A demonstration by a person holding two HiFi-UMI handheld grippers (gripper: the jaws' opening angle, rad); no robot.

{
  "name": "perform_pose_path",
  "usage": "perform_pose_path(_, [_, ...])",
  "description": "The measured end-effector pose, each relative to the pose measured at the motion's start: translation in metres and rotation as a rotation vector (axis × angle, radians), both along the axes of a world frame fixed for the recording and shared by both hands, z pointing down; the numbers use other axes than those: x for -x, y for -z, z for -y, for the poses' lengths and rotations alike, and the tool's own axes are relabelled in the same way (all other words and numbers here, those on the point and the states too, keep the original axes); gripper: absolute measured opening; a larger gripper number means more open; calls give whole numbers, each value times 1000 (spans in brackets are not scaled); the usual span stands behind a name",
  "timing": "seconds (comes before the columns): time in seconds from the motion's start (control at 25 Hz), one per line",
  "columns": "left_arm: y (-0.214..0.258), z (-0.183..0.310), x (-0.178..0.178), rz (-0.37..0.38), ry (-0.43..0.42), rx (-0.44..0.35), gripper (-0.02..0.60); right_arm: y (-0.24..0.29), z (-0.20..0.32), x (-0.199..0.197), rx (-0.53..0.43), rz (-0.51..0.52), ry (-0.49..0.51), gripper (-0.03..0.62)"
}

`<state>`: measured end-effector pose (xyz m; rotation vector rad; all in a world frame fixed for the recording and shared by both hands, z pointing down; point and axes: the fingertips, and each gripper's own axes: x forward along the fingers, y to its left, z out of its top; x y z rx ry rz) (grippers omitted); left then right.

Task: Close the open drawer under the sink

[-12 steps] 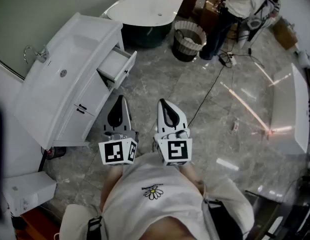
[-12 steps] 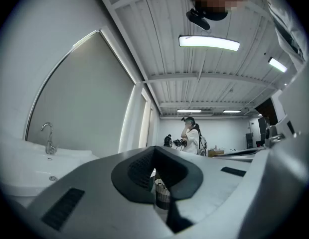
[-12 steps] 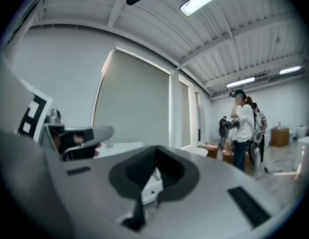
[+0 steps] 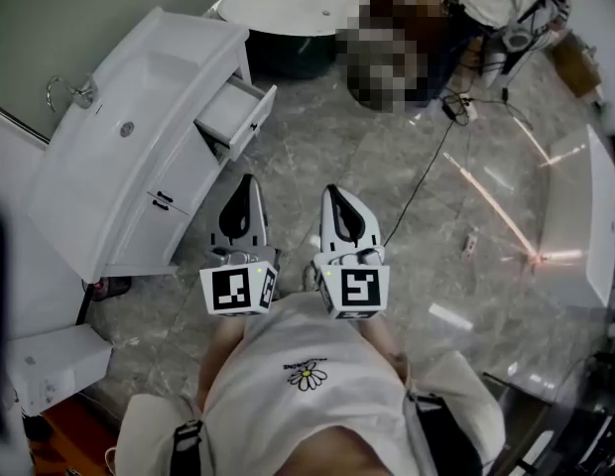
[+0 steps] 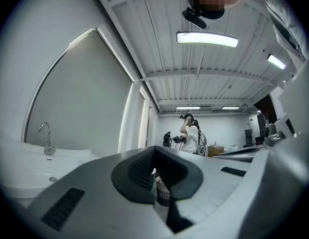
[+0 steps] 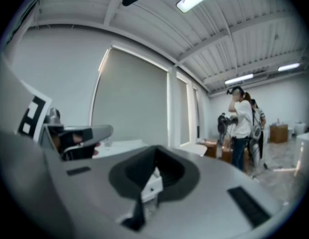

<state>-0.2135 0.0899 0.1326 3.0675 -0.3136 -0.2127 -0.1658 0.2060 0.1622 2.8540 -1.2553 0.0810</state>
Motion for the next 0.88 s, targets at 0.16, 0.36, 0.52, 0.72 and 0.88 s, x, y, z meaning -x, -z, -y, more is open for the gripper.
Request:
perform_pose_path(0.16, [-5,0,-9,27,13,-17,21,1,-6,-9,-21,10,9,29])
perform_pose_path(0.36, [-10,-2,-23,39,33,-15,21,-6,-14,-23,-1,-1,8,29])
perform_pose_path(0.52, [-14,-9,-38,53,46,-18,21,-9,-28,-35,-42,42,23,29])
perform_pose_path(0.72, [-19,-17,-52,56,78,23,20,-24,-54,-64,-16,94,-10,29])
perform_pose_path(0.88, [-25,-22,-58,67,112,24,21,-33,-76,-79,-6,111,-28,29])
